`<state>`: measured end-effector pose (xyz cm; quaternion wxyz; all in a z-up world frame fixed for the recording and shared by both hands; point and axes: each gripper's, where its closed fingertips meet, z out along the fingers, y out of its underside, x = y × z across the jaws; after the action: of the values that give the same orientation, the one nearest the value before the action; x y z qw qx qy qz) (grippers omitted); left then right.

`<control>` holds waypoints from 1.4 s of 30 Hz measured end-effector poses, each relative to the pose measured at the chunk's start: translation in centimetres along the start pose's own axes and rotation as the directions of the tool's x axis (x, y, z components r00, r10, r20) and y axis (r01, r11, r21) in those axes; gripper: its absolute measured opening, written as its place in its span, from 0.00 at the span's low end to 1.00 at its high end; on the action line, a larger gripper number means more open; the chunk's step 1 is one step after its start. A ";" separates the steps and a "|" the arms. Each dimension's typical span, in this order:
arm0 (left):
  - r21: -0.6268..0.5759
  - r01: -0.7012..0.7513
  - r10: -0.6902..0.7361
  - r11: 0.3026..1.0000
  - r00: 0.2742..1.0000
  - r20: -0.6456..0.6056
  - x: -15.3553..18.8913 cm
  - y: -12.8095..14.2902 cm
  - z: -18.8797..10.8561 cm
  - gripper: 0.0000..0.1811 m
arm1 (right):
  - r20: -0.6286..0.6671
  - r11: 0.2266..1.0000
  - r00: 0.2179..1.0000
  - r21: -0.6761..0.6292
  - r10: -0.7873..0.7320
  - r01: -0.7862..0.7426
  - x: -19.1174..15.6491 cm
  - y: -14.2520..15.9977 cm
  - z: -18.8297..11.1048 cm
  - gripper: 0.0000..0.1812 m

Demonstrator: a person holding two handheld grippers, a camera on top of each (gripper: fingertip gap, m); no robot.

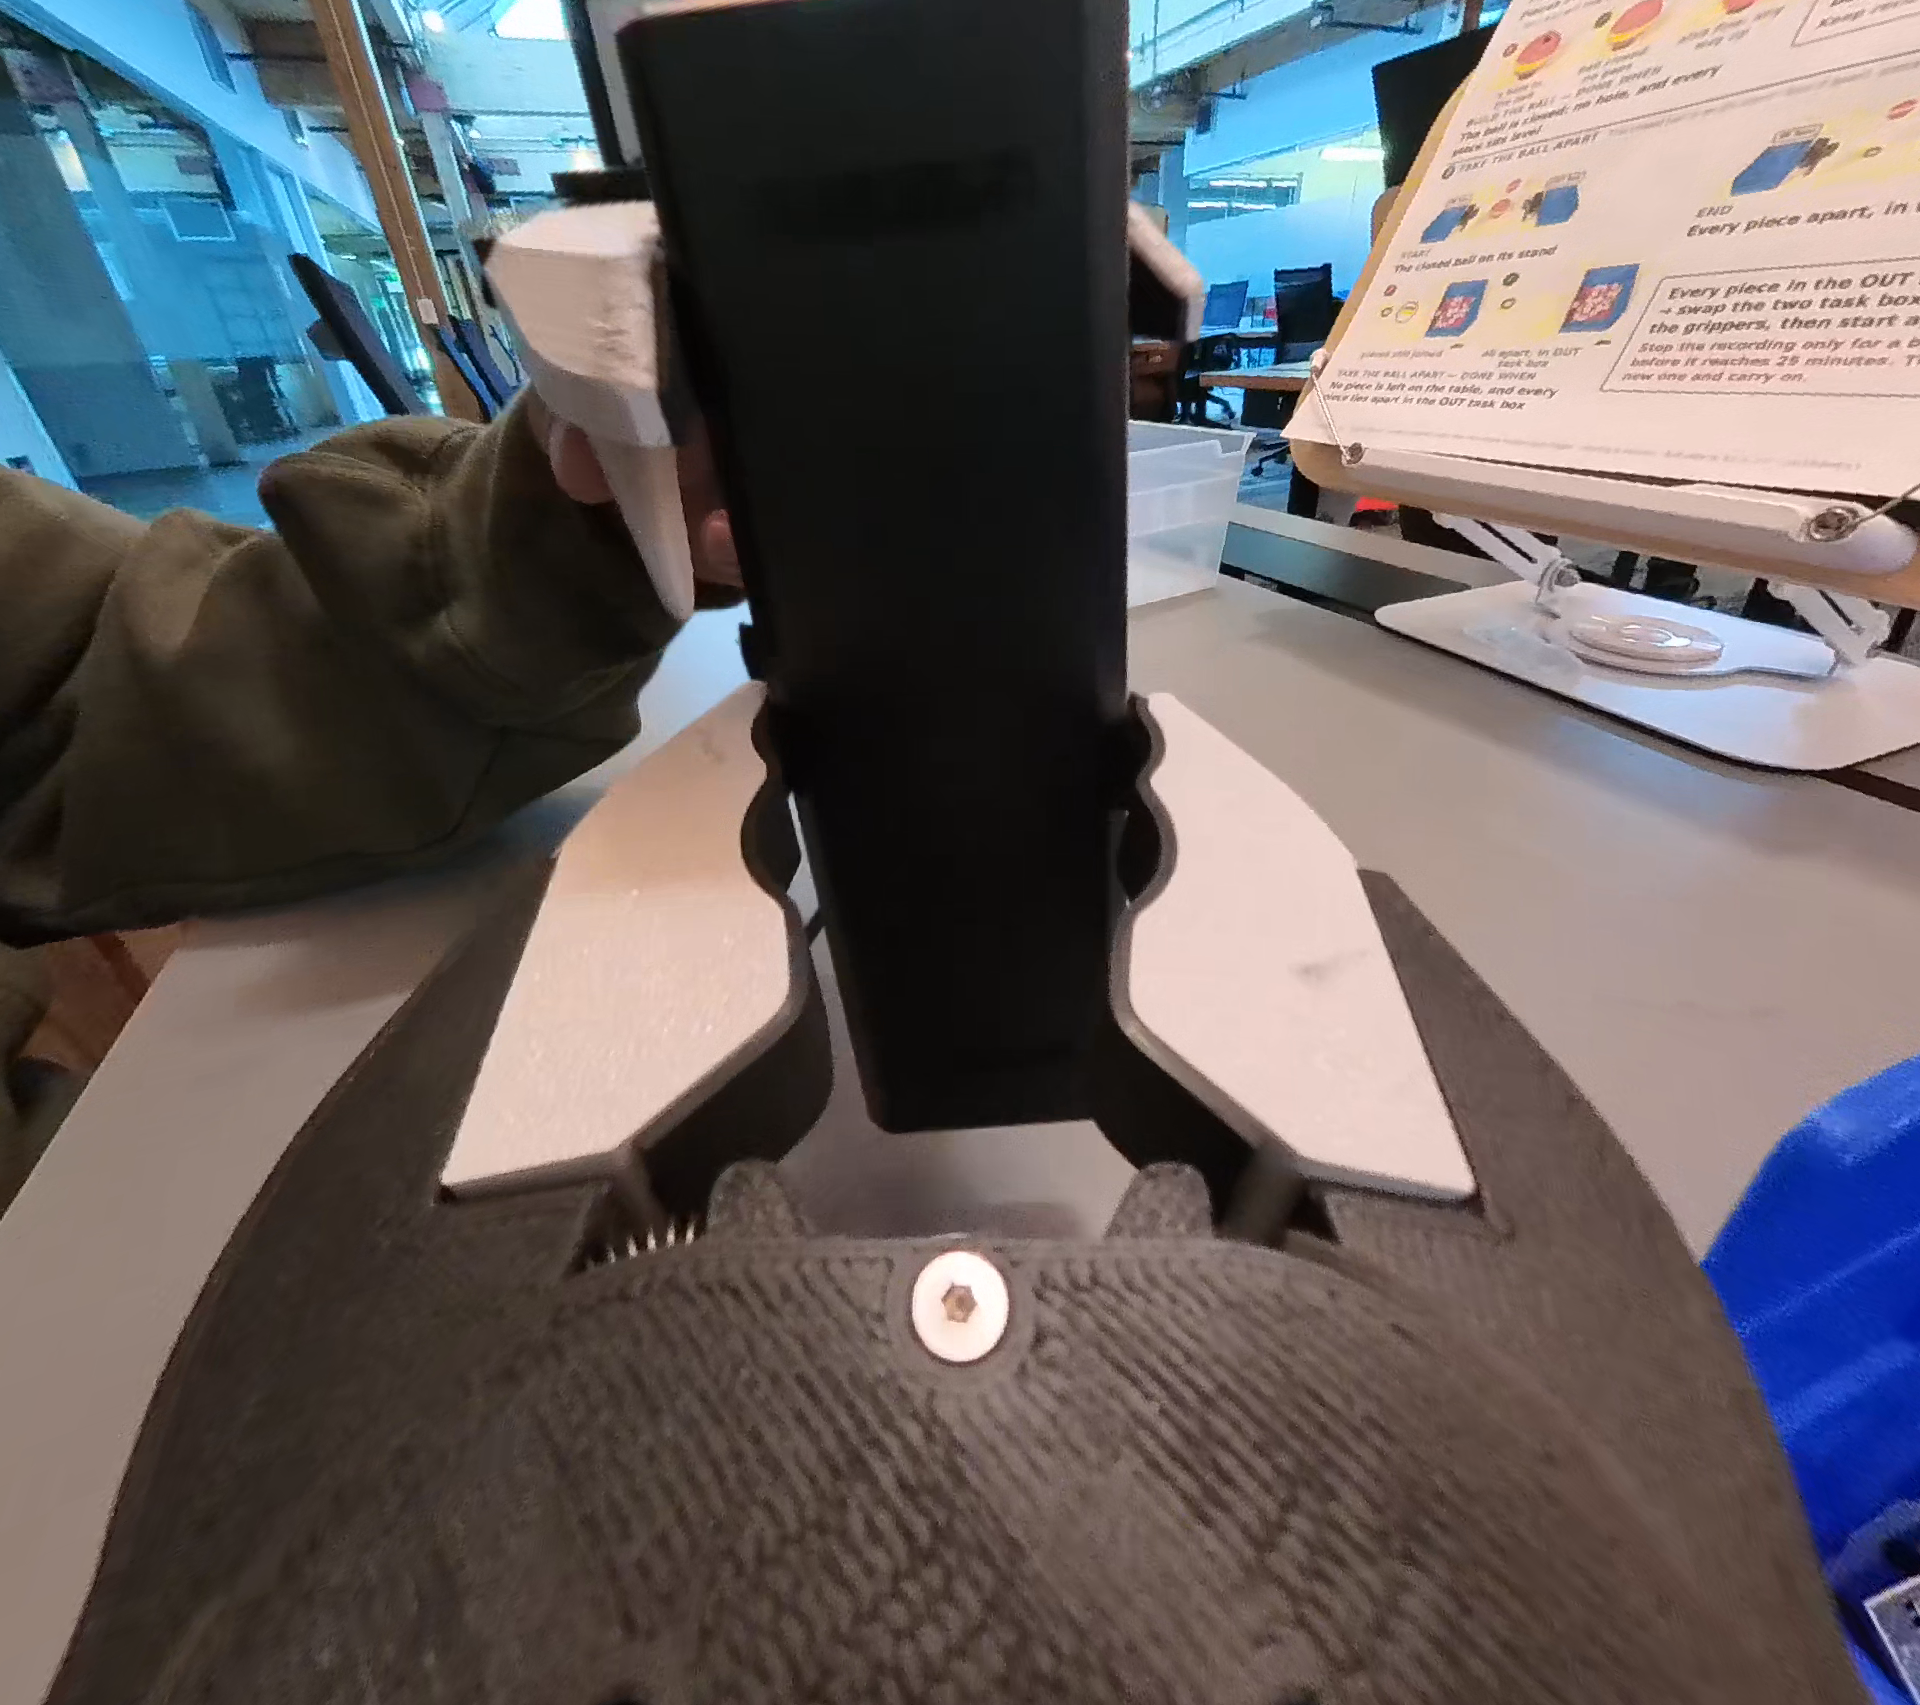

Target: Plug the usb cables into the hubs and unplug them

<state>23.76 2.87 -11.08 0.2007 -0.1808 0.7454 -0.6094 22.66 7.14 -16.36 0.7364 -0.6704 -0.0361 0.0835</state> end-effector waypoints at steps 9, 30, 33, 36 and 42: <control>-0.060 0.004 0.001 0.998 0.995 0.098 -1.4 -1.1 -2.8 0.40 | 0.027 0.999 0.998 0.006 0.048 -0.048 0.2 -0.1 -0.3 0.34; 0.155 0.960 -0.546 0.233 -0.002 0.838 -14.1 20.3 -34.9 0.13 | 0.088 0.995 0.992 0.051 0.086 -0.091 0.0 -0.7 -0.8 0.34; 0.197 0.971 -0.488 0.134 -0.108 0.866 -14.4 22.0 -35.2 0.13 | 0.097 0.994 0.992 0.061 0.083 -0.090 -0.1 -0.9 -0.9 0.34; 0.256 0.963 -0.388 0.079 -0.207 0.898 -14.6 23.0 -36.2 0.13 | 0.105 0.993 0.991 0.067 0.086 -0.093 -0.2 -0.9 -1.0 0.34; 0.405 0.914 -0.333 -0.006 -0.383 0.861 -15.0 24.3 -36.2 0.19 | 0.123 0.989 0.987 0.091 0.103 -0.115 -0.2 -1.2 -1.3 0.34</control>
<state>17.11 45.51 -27.32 0.0342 -0.9437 0.3066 -0.1196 22.79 5.70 -15.26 0.7593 -0.6284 -0.0385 0.1648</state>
